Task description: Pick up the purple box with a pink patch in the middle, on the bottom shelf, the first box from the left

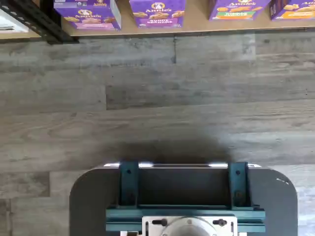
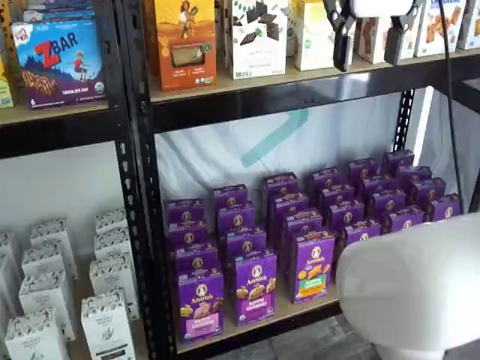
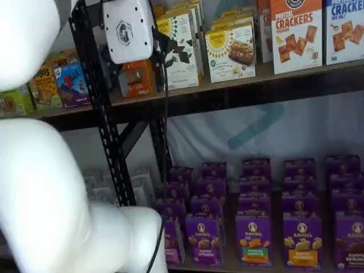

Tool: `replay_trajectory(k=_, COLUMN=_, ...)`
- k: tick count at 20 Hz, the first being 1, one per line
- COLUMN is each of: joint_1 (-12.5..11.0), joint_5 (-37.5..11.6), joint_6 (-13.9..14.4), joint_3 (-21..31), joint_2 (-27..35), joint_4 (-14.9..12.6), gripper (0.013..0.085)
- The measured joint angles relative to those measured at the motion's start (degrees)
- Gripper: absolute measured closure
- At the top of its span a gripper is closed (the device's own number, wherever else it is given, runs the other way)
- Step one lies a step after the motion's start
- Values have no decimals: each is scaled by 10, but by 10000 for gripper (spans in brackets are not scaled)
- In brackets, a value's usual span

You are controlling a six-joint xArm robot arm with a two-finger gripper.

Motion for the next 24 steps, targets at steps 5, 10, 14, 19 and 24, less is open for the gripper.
replay_trajectory(k=5, joint_1=-16, joint_5=-5, joint_6=-8, joint_3=4, joint_2=-1, joint_4=19, gripper=130)
replay_trajectory(k=10, joint_1=-5, joint_5=-29, joint_6=-2, joint_3=23, joint_2=-4, joint_4=12, gripper=130)
replay_trajectory(k=14, joint_1=9, joint_5=-70, joint_6=8, joint_3=50, joint_2=-12, joint_4=2, gripper=130)
replay_trajectory(k=19, joint_1=28, joint_5=-101, joint_6=25, joint_3=76, joint_2=-5, joint_4=-2, gripper=130)
replay_trajectory(k=24, joint_1=46, joint_5=-138, joint_6=42, joint_3=111, joint_2=3, joint_4=-6, gripper=130)
